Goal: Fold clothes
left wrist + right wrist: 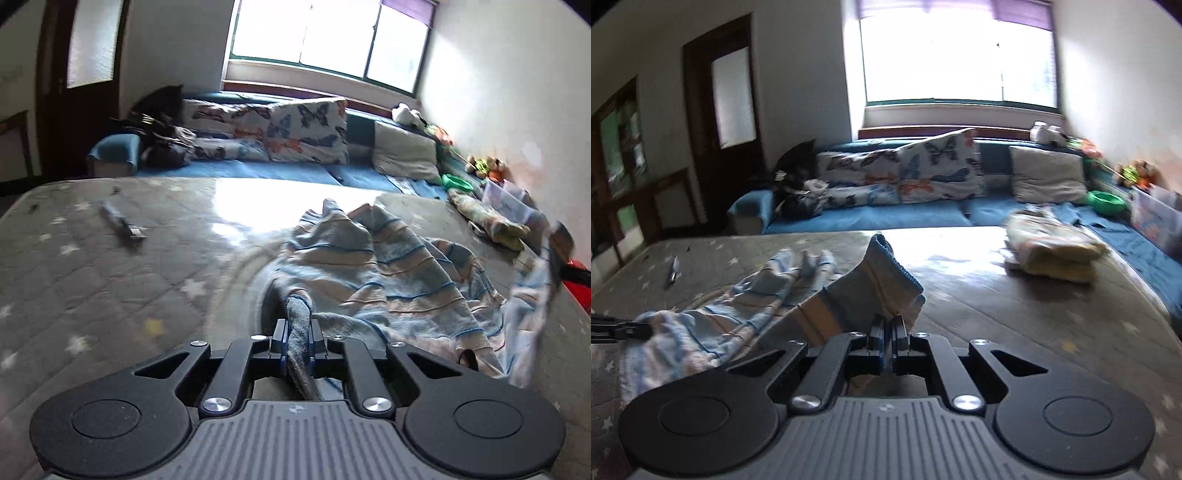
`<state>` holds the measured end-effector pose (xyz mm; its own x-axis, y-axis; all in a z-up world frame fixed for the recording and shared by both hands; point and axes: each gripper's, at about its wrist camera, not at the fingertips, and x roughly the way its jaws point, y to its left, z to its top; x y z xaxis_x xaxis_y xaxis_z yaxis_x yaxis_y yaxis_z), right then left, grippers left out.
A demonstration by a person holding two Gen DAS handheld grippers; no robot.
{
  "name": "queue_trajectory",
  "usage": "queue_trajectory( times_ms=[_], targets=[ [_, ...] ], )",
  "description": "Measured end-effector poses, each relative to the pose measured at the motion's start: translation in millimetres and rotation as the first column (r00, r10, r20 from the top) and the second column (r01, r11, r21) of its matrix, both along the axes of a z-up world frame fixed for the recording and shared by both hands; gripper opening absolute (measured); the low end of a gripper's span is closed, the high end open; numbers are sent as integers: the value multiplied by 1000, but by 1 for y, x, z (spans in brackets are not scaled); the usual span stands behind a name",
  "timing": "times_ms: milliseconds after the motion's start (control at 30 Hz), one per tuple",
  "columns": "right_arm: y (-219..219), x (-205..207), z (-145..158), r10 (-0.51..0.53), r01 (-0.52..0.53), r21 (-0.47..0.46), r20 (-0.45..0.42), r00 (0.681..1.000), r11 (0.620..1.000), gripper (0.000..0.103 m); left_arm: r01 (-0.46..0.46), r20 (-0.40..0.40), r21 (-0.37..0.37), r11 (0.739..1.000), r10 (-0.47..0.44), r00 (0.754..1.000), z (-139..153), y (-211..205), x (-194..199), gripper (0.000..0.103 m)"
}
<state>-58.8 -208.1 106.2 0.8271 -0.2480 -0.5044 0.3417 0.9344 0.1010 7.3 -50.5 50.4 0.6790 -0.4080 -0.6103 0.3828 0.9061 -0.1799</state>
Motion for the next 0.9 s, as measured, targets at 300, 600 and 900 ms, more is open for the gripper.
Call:
queue_trajectory(
  times_ms=[300, 600, 900],
  targets=[
    [-49, -96, -8, -181, 176, 116, 37, 983, 978, 2, -57, 5, -28, 998, 57, 998, 21, 74, -51, 11],
    [-57, -110, -33, -176, 179, 162, -33, 984, 970, 10, -170, -23, 176, 970, 176, 984, 3, 115, -75, 25],
    [-56, -72, -68, -141, 162, 155, -134, 981, 975, 41, -139, 34, 195, 971, 135, 990, 16, 101, -121, 40]
  ],
)
